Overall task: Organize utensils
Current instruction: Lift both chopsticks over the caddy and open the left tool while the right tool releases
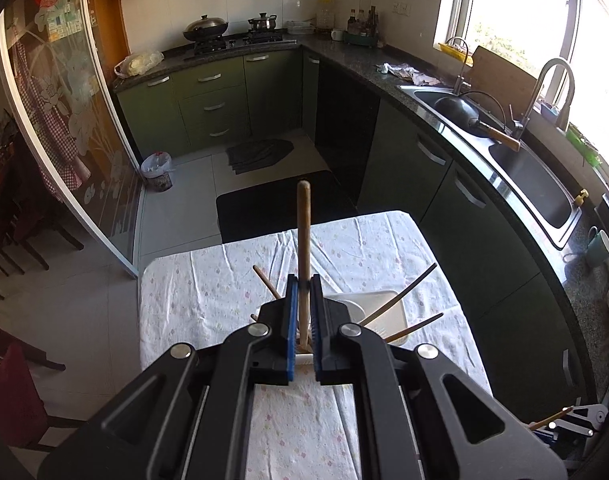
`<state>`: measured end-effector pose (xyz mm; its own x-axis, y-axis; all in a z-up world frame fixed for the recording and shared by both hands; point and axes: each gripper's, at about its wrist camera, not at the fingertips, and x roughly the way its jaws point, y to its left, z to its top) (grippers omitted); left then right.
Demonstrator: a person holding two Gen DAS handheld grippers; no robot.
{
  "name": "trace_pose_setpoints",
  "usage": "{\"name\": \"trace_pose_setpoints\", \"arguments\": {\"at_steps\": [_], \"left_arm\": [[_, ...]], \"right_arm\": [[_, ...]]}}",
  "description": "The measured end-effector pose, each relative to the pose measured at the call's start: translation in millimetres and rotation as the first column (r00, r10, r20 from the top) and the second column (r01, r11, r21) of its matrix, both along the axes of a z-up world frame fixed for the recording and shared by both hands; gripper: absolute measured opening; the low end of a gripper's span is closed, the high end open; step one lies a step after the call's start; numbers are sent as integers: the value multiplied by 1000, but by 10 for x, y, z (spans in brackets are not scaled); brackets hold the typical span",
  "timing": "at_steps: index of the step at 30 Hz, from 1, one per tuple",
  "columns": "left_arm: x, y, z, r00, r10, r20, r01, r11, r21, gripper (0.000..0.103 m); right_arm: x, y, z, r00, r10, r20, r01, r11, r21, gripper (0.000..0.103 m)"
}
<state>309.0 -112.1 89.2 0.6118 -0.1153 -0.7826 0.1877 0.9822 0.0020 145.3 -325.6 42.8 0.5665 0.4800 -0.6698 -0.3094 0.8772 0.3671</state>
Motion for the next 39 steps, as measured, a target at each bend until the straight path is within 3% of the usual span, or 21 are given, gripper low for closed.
{"name": "trace_pose_setpoints", "arguments": {"at_steps": [3, 5, 7, 13, 18, 26, 32, 39], "left_arm": [[62, 33, -271, 999, -5, -45, 4, 1000, -11, 8], [63, 63, -387, 998, -14, -55, 12, 1000, -29, 19], [23, 121, -420, 999, -15, -37, 13, 998, -62, 40], [-516, 329, -280, 986, -29, 166, 53, 988, -144, 65], [-1138, 458, -310, 950, -45, 310, 96, 984, -152, 65], [-1924, 631, -604, 883, -1, 469, 69, 989, -128, 71], [-2256, 747, -861, 876, 47, 480, 37, 986, -163, 76], [-2506, 780, -964, 853, 89, 514, -1, 986, -169, 92]], "right_arm": [[27, 42, 126, 1000, 1, 24, -1, 1000, 0, 7], [52, 70, 269, 999, -3, 53, 3, 1000, 3, 7], [95, 89, 447, 996, -14, 93, 14, 1000, 7, 7], [362, 130, 985, 973, -88, 215, 83, 996, 36, 7], [695, 305, 1152, 956, -145, 256, 154, 988, -16, 7], [1208, 614, 756, 963, -175, 206, 211, 963, -167, 7], [1436, 765, 274, 973, -160, 169, 194, 957, -217, 7], [1506, 846, -180, 982, -150, 117, 173, 960, -221, 8]]}}
